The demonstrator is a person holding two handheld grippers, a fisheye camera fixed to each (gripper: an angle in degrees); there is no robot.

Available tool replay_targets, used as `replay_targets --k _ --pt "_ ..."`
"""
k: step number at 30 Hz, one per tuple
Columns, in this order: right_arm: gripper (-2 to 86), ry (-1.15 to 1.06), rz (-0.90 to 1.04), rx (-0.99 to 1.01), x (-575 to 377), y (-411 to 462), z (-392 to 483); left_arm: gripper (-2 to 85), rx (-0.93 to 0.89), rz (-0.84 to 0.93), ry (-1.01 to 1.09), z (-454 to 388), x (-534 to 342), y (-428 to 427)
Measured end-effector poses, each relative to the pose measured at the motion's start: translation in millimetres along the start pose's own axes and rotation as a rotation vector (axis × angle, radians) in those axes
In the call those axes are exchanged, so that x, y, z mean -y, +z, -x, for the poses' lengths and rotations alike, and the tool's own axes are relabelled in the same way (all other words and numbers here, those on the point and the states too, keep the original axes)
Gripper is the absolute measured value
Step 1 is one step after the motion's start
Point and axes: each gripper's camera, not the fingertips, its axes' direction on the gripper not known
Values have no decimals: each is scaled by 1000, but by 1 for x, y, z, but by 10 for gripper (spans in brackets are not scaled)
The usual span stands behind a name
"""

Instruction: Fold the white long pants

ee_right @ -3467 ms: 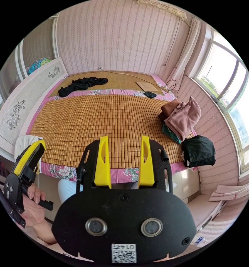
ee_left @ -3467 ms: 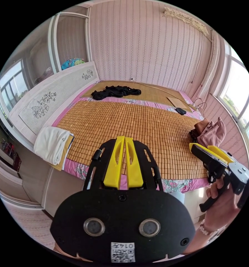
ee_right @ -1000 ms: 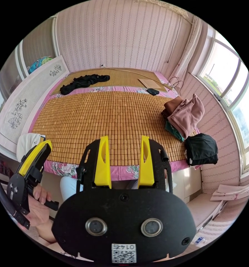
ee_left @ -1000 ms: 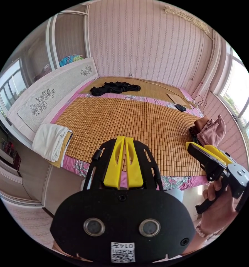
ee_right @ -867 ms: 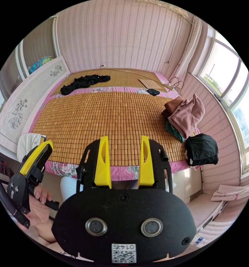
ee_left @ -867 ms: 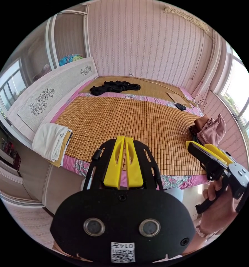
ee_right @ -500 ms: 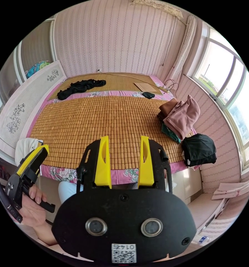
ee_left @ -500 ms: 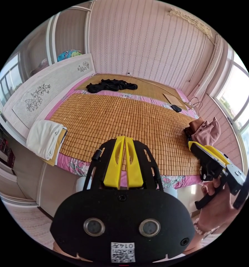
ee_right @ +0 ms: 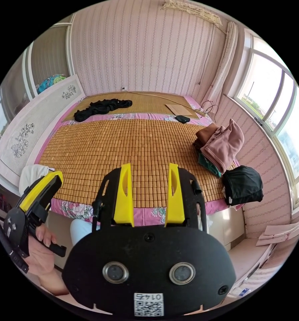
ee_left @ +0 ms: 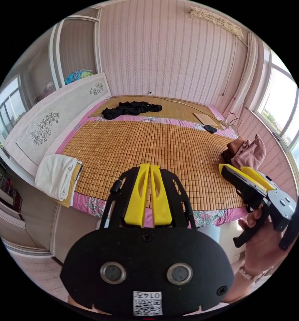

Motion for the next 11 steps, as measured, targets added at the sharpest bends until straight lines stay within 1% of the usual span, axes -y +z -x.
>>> replay_targets --k 2,7,11 --pt "148 -30 -4 33 -3 -1 4 -9 20 -32 -24 2 -2 -2" --pt "141 -22 -12 114 -9 0 5 -9 33 -78 -32 2 -5 -9" --pt "139 -44 -30 121 -13 -2 10 -9 97 -102 -1 -5 -9 -8"
